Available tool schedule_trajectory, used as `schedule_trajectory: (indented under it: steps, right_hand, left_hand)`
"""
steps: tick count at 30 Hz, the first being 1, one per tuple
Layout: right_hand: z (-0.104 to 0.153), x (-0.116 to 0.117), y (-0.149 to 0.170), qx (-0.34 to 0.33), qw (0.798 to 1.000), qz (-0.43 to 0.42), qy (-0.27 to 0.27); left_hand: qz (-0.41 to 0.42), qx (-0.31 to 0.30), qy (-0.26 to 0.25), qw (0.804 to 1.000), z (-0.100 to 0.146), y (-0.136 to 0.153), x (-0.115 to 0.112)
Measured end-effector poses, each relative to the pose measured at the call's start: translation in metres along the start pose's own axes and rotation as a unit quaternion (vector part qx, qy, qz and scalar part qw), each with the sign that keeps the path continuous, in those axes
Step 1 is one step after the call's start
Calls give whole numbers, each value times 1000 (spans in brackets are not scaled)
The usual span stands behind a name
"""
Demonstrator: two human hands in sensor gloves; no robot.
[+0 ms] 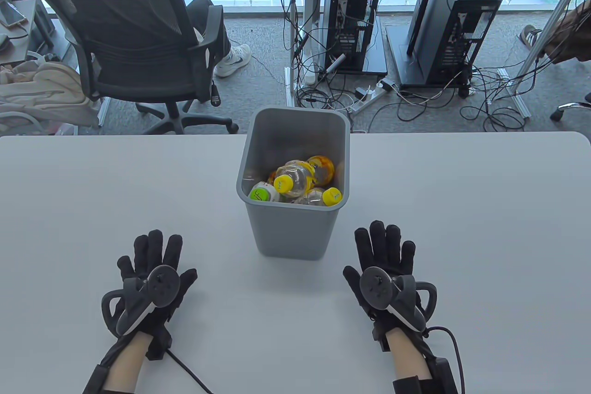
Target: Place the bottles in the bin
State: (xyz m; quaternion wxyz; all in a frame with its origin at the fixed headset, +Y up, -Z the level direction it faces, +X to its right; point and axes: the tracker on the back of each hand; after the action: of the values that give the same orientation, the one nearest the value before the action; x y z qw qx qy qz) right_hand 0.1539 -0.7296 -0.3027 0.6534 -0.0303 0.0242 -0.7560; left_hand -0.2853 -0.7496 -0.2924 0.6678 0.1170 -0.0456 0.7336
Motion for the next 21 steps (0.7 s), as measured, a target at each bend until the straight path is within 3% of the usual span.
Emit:
schedule_trajectory:
  steps: [21]
  right_hand:
    - [-5,3,6,18,999,-24,-13]
  left_hand:
    - [32,7,-24,999,2,8,8]
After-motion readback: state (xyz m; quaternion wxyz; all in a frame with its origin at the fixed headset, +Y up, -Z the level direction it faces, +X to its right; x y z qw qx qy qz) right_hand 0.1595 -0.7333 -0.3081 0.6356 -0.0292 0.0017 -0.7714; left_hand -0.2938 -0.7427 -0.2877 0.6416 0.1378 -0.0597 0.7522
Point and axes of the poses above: the tracker on the back of each hand, its own y axis roughly to the little-finger side, its own z axis roughly from the fingertips to the wrist, x = y × z, and after that the axes turned 10 degrees about -y, right-handed
